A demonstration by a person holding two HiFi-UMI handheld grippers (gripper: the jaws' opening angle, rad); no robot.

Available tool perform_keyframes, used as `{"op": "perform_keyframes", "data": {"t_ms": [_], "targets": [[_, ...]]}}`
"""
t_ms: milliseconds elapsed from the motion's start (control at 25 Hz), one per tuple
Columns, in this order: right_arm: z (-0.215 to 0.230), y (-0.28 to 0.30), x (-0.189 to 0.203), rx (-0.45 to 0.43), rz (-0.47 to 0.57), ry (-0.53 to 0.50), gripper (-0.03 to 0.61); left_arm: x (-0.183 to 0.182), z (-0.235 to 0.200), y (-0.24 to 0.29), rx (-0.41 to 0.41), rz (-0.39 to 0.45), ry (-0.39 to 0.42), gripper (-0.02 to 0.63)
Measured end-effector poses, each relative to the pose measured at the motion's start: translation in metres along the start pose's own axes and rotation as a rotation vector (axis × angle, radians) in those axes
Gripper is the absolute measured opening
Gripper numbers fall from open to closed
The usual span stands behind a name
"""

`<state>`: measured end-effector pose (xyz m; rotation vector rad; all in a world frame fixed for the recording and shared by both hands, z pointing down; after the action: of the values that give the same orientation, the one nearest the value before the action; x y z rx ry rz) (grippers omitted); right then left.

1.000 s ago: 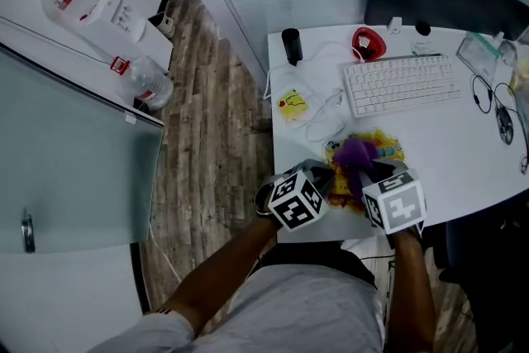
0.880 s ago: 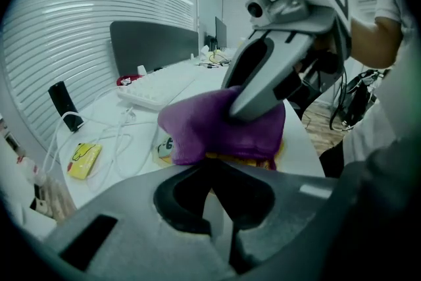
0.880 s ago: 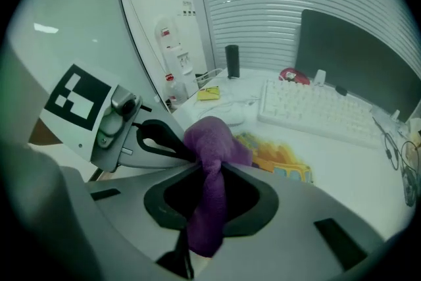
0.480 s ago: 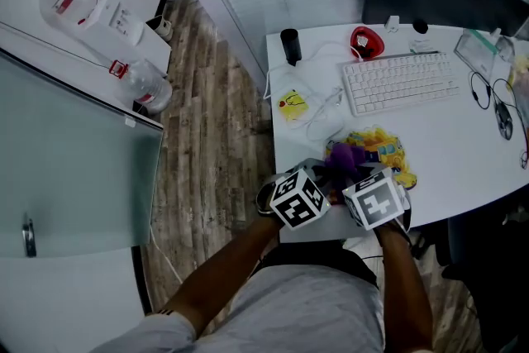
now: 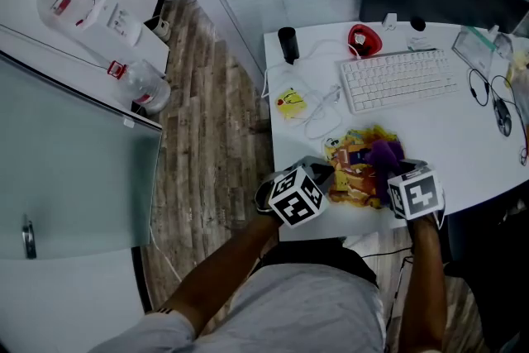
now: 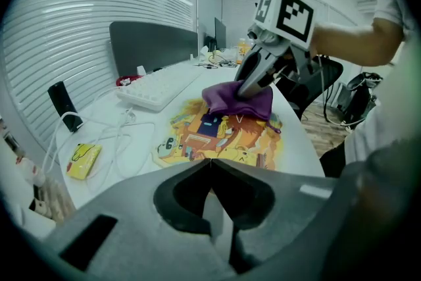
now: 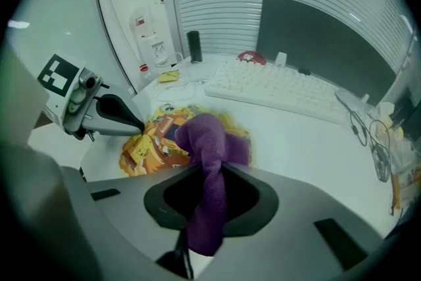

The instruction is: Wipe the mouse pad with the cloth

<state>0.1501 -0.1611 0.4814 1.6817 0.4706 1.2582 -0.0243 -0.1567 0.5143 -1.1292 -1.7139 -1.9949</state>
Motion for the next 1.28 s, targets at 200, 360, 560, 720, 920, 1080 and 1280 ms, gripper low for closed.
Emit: {"op": "perform_keyframes", "data": {"t_ms": [200,360,560,720,920,1080,1280], "targets": [[0.028,-0.011,0.017,0.052,-0.007,0.057,0.066,0.0,0.0,0.0,-0.001,-0.003,0.003,0.015],[0.027,-0.022,0.022,0.067,0.008,0.072,0.066,0.0,0.001,0.0,-0.003,-0.005,0.005,0.015],[-0.015,-0.037,0.009,-0.011,0.092,0.025,0.066,0.001,0.0,0.0,-0.003,-0.003,-0.001,0.015],[-0.064,-0.045,-0.002,-0.1,0.092,-0.037,0.066,0.001,0.0,0.001,-0.007,-0.001,0.0,0.015],[-0.107,-0.023,0.009,-0.178,0.046,-0.088,0.066,0.002,0.0,0.002,-0.007,0.0,-0.002,0.015],[-0.123,-0.01,0.015,-0.208,0.013,-0.128,0.066,0.0,0.0,0.0,-0.007,0.0,-0.006,0.015],[-0.107,-0.009,0.022,-0.171,0.016,-0.135,0.066,0.001,0.0,0.002,-0.013,0.001,-0.005,0.015]]}}
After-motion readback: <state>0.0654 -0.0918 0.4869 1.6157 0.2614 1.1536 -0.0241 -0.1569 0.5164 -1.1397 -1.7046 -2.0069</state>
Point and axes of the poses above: the fingertips, and each gripper's own axes: y forward along the fingers, z to its right, x out of its underside, the point moved 5 cm from there along -y, backward along the fingers, and after that the axes turned 4 degrees about z, right-handed, at the moved point
